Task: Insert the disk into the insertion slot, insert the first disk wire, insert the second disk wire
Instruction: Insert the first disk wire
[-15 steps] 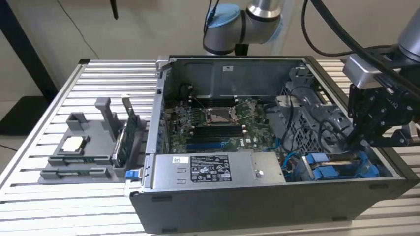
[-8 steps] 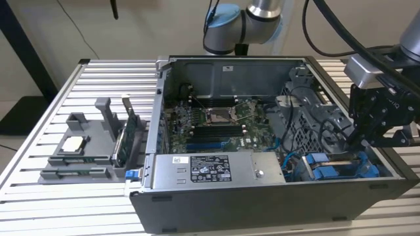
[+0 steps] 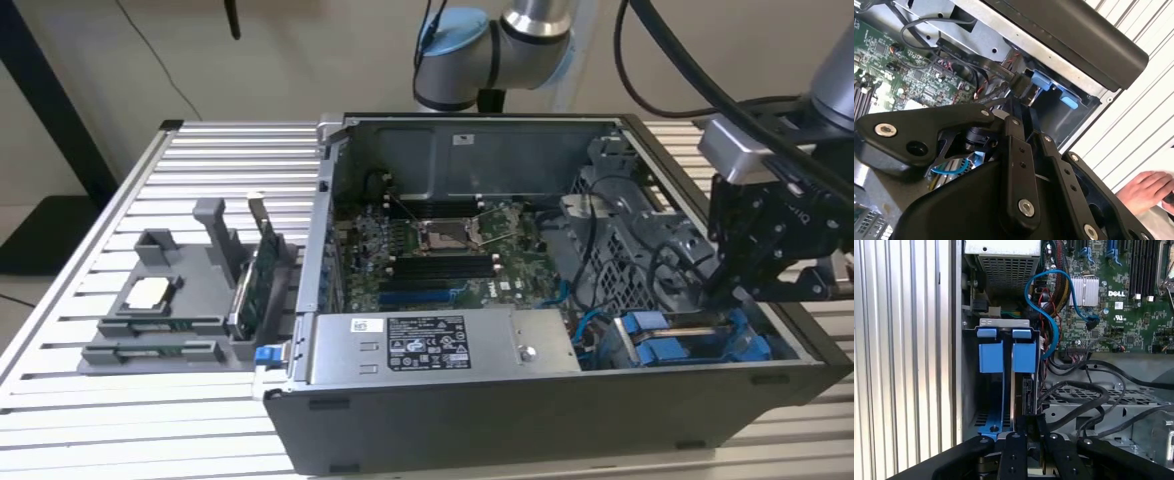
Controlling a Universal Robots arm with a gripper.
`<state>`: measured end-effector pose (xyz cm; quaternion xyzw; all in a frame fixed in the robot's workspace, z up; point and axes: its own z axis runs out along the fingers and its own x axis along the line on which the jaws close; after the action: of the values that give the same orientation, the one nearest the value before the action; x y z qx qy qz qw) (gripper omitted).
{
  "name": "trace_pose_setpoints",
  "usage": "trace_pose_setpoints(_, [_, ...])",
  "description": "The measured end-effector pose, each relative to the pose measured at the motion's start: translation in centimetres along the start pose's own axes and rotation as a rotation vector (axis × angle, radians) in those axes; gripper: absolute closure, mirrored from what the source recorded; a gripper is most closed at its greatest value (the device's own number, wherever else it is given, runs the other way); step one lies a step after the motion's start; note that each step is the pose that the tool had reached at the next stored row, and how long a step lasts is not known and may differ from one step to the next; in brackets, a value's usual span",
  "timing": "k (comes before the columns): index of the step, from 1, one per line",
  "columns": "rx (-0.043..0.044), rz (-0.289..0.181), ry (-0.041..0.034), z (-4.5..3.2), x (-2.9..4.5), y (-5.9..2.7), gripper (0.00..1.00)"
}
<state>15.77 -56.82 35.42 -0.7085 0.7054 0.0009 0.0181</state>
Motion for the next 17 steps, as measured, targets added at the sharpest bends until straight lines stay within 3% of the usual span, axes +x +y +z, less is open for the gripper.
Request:
trace_pose_setpoints(12, [0.0002, 0.007, -0.0011, 0.88, 0.11, -0.12, 0.81])
trace_pose_setpoints(17, [0.0002, 0.007, -0.0059, 1.15, 0.12, -0.11, 0.81])
